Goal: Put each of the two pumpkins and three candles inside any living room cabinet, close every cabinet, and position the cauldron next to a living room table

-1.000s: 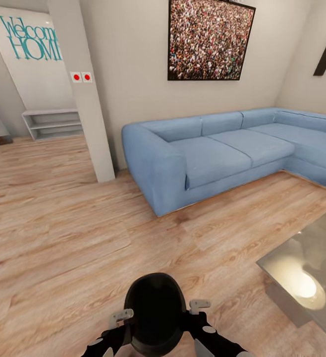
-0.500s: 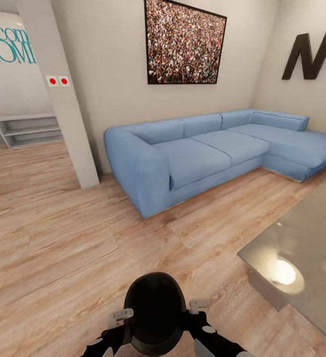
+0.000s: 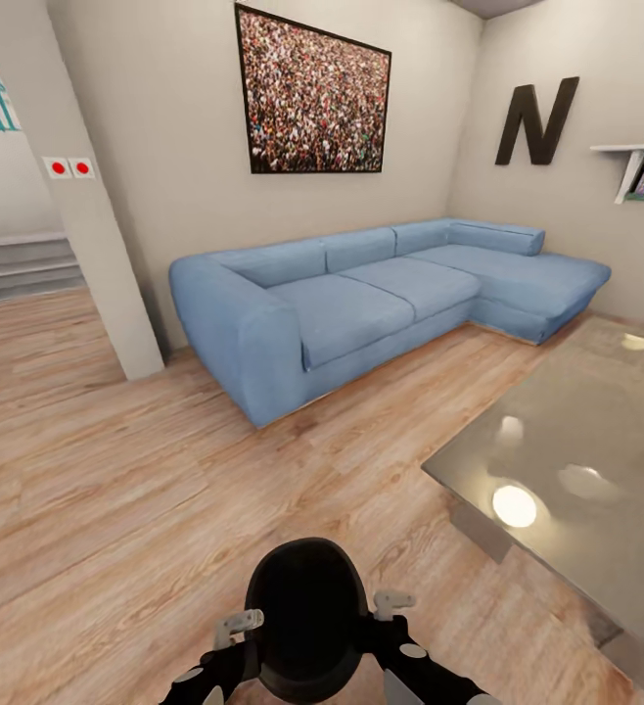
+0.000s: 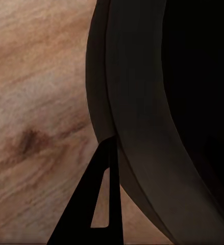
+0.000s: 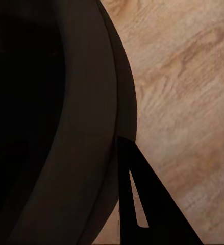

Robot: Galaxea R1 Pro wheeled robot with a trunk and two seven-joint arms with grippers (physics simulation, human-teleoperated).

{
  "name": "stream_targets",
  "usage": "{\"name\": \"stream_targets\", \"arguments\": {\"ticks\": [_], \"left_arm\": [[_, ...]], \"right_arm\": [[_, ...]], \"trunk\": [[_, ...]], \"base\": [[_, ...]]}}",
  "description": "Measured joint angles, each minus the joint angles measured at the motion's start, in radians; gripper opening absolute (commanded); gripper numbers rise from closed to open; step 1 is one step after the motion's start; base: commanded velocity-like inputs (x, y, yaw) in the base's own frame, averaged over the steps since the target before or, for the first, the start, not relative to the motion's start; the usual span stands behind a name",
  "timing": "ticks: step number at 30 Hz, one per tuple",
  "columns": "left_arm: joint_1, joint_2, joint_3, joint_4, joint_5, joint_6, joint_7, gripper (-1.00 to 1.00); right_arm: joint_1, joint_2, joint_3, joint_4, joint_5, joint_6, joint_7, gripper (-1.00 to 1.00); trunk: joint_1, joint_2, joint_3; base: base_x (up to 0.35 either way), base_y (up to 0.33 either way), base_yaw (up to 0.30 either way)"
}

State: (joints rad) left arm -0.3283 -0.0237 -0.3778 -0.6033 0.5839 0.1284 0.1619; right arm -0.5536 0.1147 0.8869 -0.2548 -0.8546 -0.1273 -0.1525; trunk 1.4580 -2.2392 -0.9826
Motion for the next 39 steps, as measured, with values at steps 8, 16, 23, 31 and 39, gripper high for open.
{"name": "stream_targets", "arguments": {"ticks": [8,16,23,31,39], "left_arm": [[0.0,0.0,-0.001,0.0,0.001,0.0,0.0,-1.0],[0.0,-0.001,0.0,0.0,-0.001,0.0,0.0,-1.0],[0.0,0.0,0.0,0.0,0.0,0.0,0.0,-1.0],[0.0,0.0,-0.001,0.0,0.0,0.0,0.0,-1.0],[0.0,-0.002,0.001,0.0,-0.002,0.0,0.0,-1.0]], "right_arm": [[0.0,-0.001,0.0,-0.002,0.0,0.002,0.0,-1.0],[0.0,-0.001,0.0,-0.002,-0.001,0.002,0.001,-1.0],[0.0,-0.001,0.002,-0.002,-0.002,0.002,0.0,-1.0],[0.0,-0.002,0.003,-0.002,-0.005,0.001,0.0,-1.0],[0.0,-0.003,0.004,-0.002,-0.007,0.0,0.002,-1.0]], "trunk": [[0.0,0.0,0.009],[0.0,0.0,0.016],[0.0,0.0,0.016],[0.0,0.0,0.018],[0.0,0.0,0.024]], "base": [[-0.125,0.0,-0.22],[-0.007,0.0,-0.138],[0.0,0.0,-0.005],[0.0,0.0,-0.11],[-0.055,0.044,-0.245]]}}
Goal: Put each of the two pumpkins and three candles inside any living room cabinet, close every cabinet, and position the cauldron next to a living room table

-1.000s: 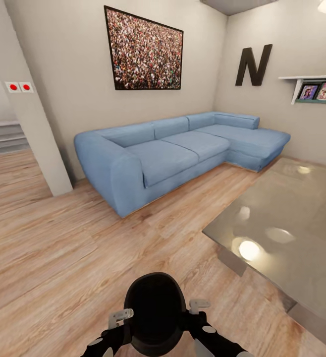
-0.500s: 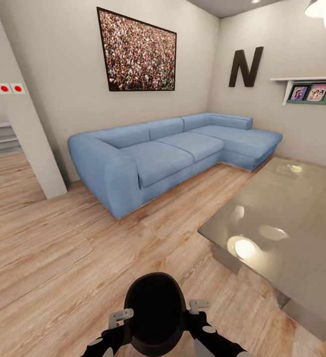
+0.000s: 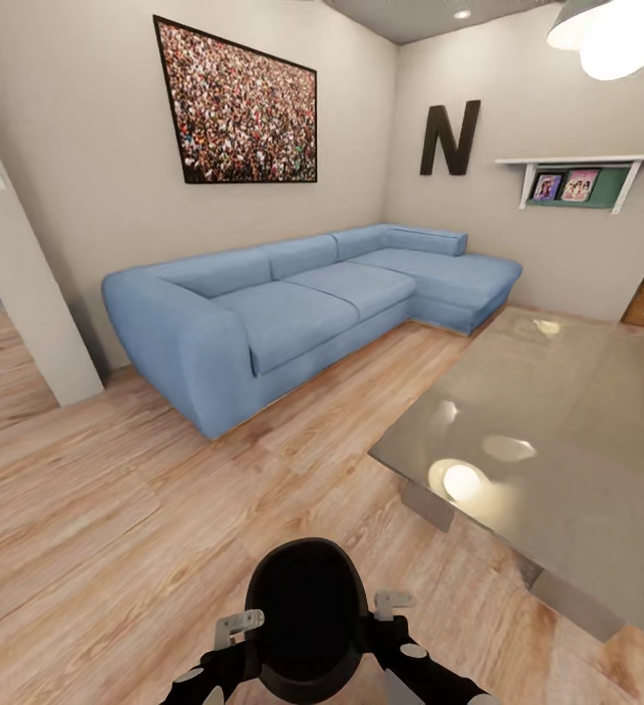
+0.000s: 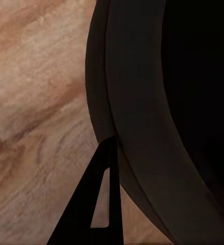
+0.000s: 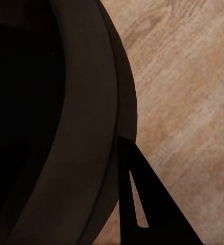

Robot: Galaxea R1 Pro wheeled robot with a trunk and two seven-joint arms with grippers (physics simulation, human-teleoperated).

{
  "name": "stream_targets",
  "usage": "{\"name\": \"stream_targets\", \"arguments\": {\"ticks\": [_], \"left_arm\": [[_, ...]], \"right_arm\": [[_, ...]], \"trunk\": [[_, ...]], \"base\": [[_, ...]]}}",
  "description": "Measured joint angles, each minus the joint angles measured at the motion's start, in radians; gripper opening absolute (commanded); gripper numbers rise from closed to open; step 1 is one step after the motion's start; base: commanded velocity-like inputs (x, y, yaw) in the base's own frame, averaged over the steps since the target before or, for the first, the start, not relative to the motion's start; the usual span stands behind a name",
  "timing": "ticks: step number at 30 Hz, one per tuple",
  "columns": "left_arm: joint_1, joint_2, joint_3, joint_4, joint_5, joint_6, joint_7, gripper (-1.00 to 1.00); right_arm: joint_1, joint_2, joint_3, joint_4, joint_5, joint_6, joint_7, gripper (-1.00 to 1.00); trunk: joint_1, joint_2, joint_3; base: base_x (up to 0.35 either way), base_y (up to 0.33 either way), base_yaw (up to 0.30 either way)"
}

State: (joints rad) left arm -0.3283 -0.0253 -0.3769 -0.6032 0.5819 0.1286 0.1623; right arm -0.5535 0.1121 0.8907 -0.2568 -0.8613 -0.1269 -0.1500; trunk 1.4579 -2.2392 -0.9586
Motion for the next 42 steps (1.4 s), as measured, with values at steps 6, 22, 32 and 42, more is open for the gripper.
{"name": "stream_targets", "arguments": {"ticks": [6,22,32,42], "left_arm": [[0.0,0.0,0.0,0.0,0.0,0.0,0.0,-1.0],[0.0,0.0,0.0,0.0,0.0,0.0,0.0,-1.0],[0.001,0.0,0.0,0.0,0.001,0.0,0.0,-1.0],[0.0,0.001,-0.001,0.0,0.002,0.0,0.0,-1.0]], "right_arm": [[0.0,0.0,0.001,0.0,-0.002,0.0,0.0,-1.0],[0.0,0.0,0.002,0.0,-0.003,-0.001,0.0,-1.0],[0.0,0.0,0.003,0.0,-0.003,0.001,-0.001,-1.0],[0.0,0.0,0.003,-0.001,-0.002,0.001,-0.002,-1.0]], "trunk": [[0.0,0.0,0.005],[0.0,0.0,0.017],[0.0,0.0,0.023],[0.0,0.0,0.024]], "base": [[-0.09,0.123,-0.252],[-0.004,0.009,-0.253],[0.0,0.0,-0.175],[0.0,0.0,-0.051]]}}
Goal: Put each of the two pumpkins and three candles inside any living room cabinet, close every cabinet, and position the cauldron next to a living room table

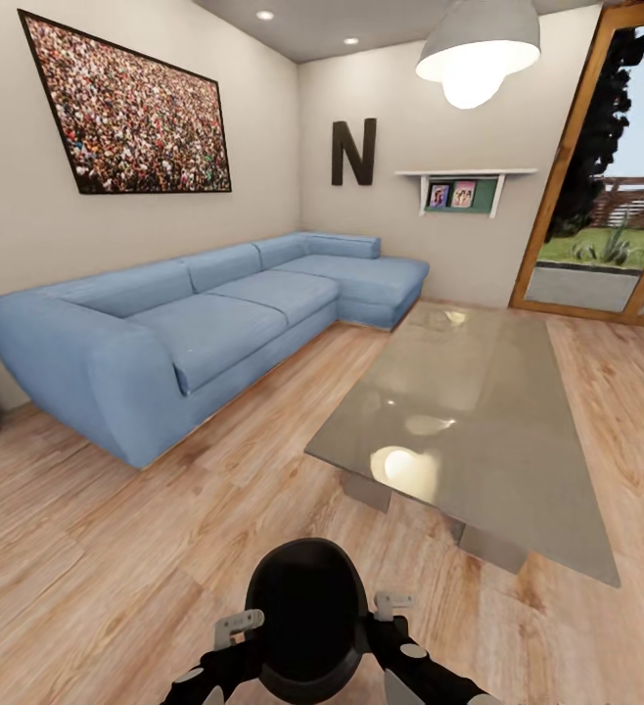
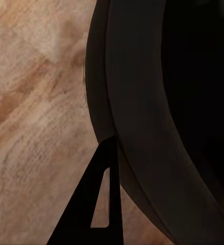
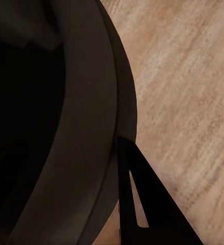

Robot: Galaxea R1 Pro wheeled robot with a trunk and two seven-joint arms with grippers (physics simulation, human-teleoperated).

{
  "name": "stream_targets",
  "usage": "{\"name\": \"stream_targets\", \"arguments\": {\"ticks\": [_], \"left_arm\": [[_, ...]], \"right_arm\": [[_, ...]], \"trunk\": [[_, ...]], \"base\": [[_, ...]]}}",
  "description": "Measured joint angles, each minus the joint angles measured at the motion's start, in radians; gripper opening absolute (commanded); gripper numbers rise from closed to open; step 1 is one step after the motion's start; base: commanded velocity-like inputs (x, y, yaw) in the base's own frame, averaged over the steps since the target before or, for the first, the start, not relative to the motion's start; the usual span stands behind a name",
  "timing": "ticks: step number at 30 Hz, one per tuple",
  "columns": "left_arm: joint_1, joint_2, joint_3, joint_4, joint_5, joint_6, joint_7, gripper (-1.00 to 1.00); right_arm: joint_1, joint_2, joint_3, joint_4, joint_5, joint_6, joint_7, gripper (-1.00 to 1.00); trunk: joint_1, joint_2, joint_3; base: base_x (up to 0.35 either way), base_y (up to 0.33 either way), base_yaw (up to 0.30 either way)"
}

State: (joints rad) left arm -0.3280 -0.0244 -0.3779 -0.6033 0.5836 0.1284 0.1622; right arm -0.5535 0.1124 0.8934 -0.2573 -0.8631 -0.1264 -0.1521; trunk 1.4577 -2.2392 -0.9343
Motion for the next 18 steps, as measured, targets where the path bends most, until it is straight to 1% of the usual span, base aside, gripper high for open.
{"name": "stream_targets", "arguments": {"ticks": [5,9,13,18], "left_arm": [[0.0,-0.001,0.0,0.0,0.0,0.0,0.001,-1.0],[0.0,-0.001,-0.001,0.0,0.0,0.0,0.002,-1.0],[0.0,-0.001,0.0,0.0,-0.001,0.0,0.002,-1.0],[0.001,-0.001,-0.004,0.0,0.002,-0.001,0.005,-1.0]], "right_arm": [[0.0,-0.001,0.0,0.0,-0.001,0.001,0.001,-1.0],[0.0,-0.001,0.0,0.002,-0.001,-0.001,0.003,-1.0],[0.0,0.0,0.0,0.002,-0.001,0.0,0.003,-1.0],[0.0,0.0,0.001,0.004,-0.001,-0.002,0.004,-1.0]], "trunk": [[0.0,0.0,0.004],[0.0,0.0,0.007],[0.0,0.0,0.011],[-0.001,0.0,0.012]], "base": [[0.003,0.003,-0.228],[0.102,0.069,-0.243],[0.215,0.11,-0.222],[0.282,0.107,-0.05]]}}
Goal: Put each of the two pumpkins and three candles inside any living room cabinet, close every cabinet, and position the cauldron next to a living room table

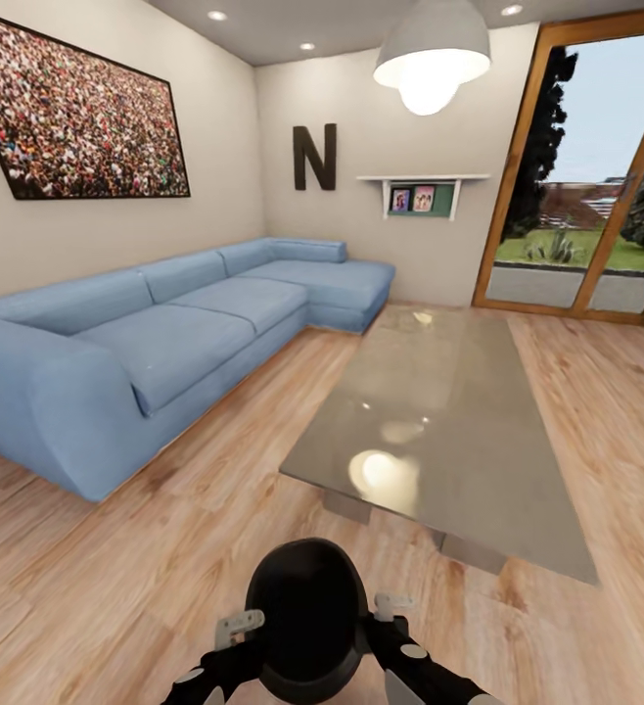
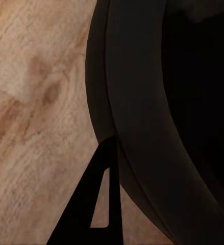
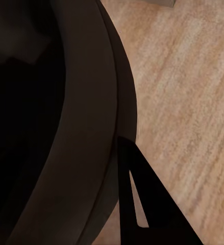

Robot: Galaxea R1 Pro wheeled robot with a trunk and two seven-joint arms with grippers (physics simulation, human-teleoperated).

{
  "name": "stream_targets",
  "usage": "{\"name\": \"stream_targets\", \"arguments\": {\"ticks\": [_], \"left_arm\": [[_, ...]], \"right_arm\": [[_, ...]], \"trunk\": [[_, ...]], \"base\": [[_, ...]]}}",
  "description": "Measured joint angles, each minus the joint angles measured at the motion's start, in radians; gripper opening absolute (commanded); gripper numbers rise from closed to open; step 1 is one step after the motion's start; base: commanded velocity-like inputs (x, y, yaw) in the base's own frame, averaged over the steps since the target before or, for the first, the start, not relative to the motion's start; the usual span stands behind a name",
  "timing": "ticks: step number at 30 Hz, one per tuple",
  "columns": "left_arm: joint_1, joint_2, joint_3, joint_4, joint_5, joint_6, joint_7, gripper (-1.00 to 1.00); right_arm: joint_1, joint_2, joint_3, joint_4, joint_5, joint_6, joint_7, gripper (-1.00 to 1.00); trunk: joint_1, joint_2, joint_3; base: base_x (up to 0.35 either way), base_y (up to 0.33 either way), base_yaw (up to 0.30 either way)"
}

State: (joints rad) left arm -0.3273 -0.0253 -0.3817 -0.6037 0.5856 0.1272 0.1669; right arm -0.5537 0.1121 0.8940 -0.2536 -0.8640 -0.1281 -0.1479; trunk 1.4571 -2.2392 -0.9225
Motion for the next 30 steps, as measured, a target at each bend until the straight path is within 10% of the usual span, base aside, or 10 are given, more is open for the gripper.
{"name": "stream_targets", "arguments": {"ticks": [30], "left_arm": [[-0.001,-0.001,0.004,0.001,-0.003,0.001,-0.003,-1.0]], "right_arm": [[0.0,-0.002,0.0,-0.004,-0.002,0.002,-0.002,-1.0]], "trunk": [[0.05,-0.091,-0.029]], "base": [[0.016,0.003,-0.166]]}}
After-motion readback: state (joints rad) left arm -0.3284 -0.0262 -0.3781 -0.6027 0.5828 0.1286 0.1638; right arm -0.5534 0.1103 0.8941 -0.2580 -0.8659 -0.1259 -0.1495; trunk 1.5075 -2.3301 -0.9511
